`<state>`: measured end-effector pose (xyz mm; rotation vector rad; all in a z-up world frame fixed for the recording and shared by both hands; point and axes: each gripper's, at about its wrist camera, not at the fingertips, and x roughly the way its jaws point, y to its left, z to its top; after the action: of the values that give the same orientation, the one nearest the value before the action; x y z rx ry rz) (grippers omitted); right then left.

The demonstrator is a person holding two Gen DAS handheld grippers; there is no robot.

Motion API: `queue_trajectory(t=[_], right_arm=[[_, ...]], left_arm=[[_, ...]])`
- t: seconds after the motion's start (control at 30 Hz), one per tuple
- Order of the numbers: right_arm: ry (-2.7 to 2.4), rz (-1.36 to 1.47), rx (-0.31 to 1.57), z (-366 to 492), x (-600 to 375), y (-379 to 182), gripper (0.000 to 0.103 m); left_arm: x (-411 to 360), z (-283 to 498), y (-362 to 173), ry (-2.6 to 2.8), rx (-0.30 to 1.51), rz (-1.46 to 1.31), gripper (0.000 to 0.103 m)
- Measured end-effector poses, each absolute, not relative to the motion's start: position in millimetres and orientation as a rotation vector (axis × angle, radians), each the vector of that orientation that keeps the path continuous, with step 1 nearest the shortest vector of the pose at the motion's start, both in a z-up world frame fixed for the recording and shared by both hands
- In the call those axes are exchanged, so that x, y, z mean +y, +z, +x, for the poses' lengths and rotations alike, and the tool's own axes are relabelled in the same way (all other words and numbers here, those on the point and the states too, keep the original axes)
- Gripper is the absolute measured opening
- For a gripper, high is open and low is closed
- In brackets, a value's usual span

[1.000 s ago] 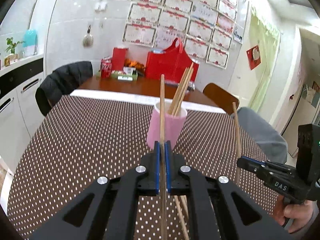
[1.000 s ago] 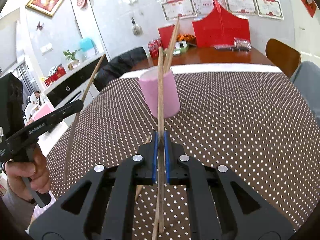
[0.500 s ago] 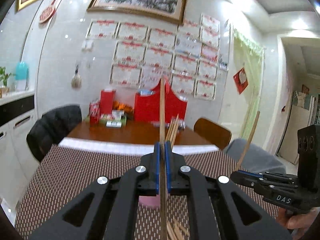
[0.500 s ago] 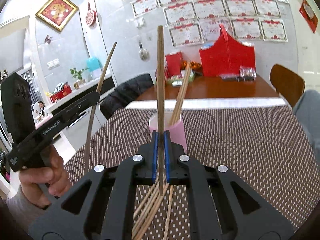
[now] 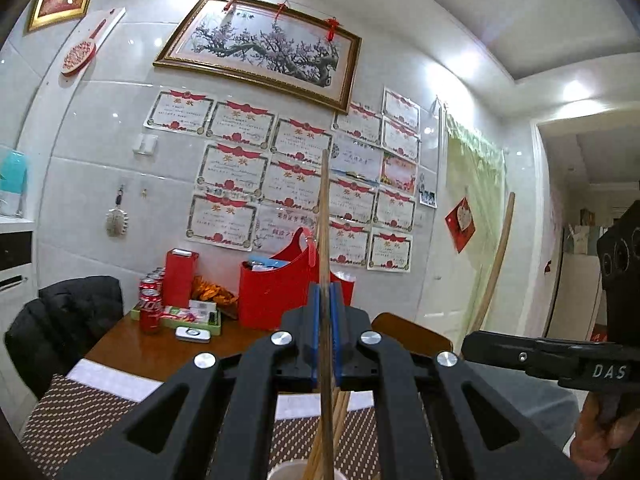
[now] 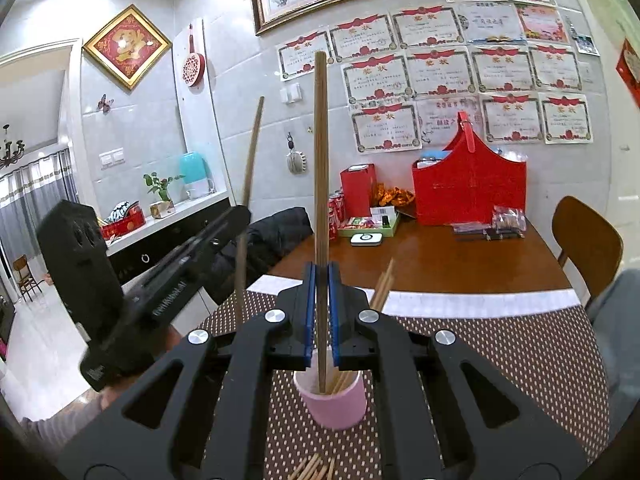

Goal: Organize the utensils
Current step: 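Raise both held chopsticks and carry them above the pink cup, then lower both chopsticks into the pink cup and open both grippers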

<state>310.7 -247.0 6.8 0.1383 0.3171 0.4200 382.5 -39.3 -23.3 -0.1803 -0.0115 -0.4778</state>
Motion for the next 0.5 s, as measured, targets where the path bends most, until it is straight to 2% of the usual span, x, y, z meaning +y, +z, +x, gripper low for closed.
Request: queue_trajectory(t=[0.5], right_arm=[[0.430, 0.127, 0.411, 369, -230, -25, 0.006]], left_arm=[[-51, 455, -87, -0.482, 0.088, -0.211, 0.005]])
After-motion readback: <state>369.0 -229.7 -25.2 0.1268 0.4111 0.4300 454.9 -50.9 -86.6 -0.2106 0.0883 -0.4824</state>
